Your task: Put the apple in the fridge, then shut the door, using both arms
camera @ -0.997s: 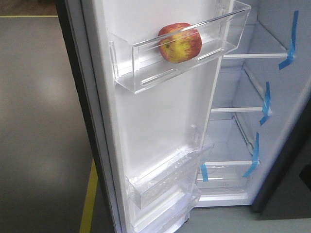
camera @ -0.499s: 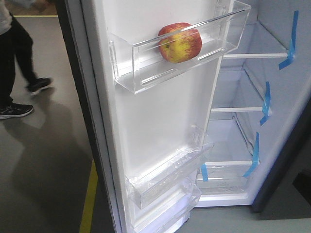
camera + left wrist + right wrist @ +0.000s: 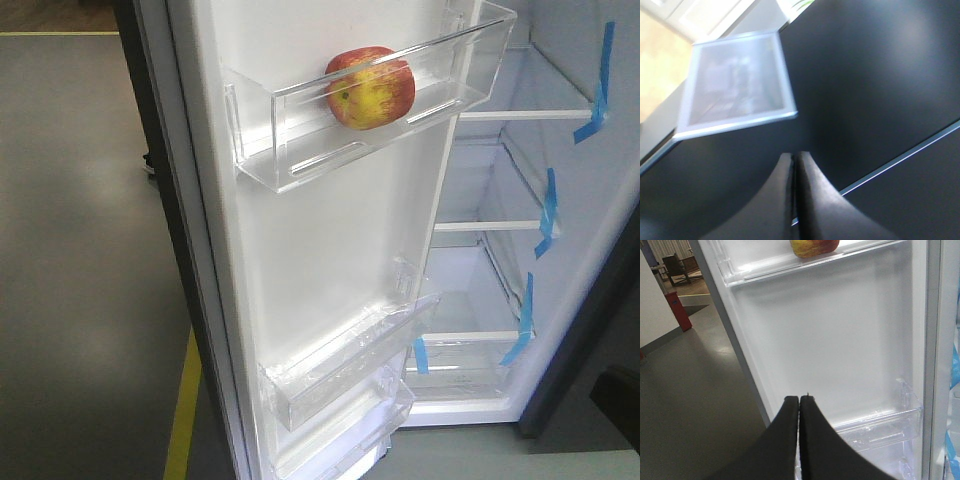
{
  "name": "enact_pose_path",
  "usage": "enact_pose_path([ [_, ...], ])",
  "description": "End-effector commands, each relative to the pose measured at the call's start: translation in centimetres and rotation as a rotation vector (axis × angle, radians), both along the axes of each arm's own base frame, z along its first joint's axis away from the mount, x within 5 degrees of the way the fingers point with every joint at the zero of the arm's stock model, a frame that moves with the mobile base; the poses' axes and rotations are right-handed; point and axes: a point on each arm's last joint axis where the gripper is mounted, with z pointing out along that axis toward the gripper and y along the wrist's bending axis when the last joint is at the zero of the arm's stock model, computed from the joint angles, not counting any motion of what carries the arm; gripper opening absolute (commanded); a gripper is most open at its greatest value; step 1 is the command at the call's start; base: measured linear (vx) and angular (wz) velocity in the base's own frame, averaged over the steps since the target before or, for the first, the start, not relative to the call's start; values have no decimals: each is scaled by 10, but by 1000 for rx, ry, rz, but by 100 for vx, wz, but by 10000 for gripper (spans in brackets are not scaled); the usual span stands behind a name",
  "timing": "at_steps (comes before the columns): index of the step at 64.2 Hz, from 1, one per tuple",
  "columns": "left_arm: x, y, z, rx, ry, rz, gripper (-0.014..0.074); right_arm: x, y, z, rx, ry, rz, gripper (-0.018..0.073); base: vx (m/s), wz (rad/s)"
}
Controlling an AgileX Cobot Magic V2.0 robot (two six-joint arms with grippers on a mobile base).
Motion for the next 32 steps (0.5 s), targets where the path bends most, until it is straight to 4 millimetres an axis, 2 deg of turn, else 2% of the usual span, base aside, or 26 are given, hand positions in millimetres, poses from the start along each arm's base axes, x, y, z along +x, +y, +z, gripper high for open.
enact_pose_path([
  [1,-19,5,31,-54,-113,-27,38,2,-1,10,36,-38,-23,-3,0,0],
  [19,-26,-4,36,-112,-146,-180,302,1,0,9,31,-22,-5,-3,0,0],
  [25,-30,-7,38,-126,-154,-235,342,0,1,8,26,-12,7,-3,0,0],
  [32,-33,-11,39,-159,-149,-284,343,-1,2,7,23,-4,16,-3,0,0],
])
